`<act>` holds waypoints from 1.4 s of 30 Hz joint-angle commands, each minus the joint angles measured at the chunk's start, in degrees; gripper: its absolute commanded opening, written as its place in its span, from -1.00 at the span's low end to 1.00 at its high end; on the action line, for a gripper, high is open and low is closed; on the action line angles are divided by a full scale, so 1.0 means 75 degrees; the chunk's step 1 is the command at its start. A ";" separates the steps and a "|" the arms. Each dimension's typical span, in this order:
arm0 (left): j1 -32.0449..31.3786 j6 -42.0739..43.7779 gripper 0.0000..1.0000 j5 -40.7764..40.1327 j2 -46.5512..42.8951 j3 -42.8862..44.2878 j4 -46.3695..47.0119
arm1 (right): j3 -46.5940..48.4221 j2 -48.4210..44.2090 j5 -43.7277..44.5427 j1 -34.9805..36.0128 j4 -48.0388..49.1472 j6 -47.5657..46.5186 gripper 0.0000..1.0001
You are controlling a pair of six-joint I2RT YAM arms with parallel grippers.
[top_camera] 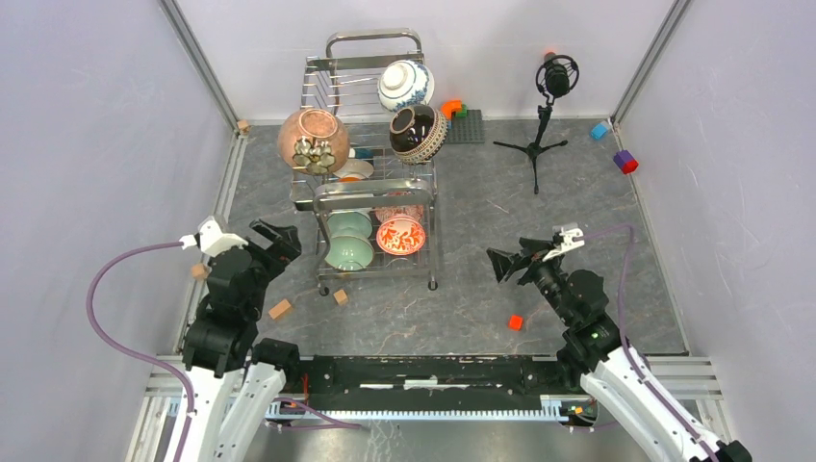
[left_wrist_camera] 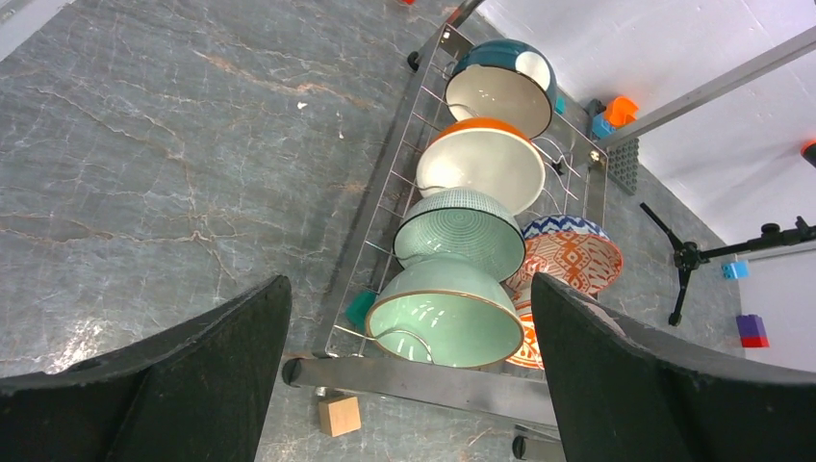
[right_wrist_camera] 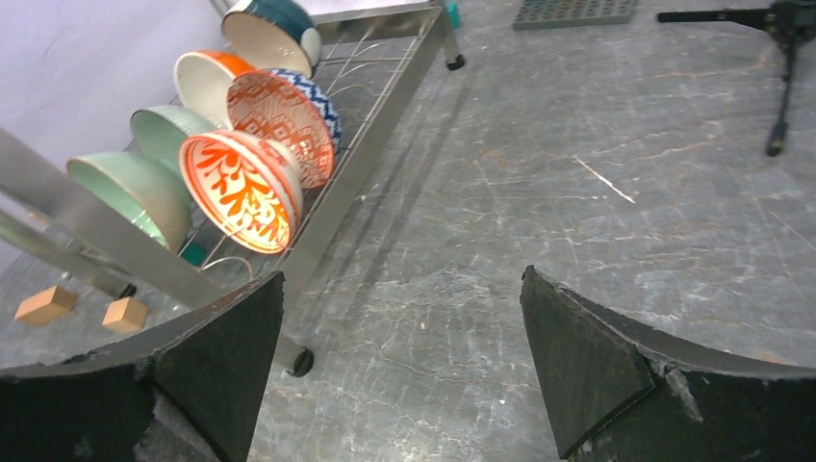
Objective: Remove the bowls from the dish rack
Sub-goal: Pick up the bowl from the dish rack.
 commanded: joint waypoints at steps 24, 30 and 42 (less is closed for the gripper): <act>0.0019 0.0577 0.99 0.0541 -0.0462 -0.0302 0.0559 | 0.1877 0.2535 0.0999 0.4114 0.1780 -0.2617 0.74; 0.0022 0.0555 0.99 0.0539 -0.0521 -0.0383 0.0645 | 0.1921 0.3244 0.1758 0.4220 0.2578 -0.2754 0.60; 0.0019 0.0618 0.99 0.0519 -0.0428 -0.0444 0.0745 | 0.2214 0.3096 0.2028 0.4215 0.2145 -0.2594 0.76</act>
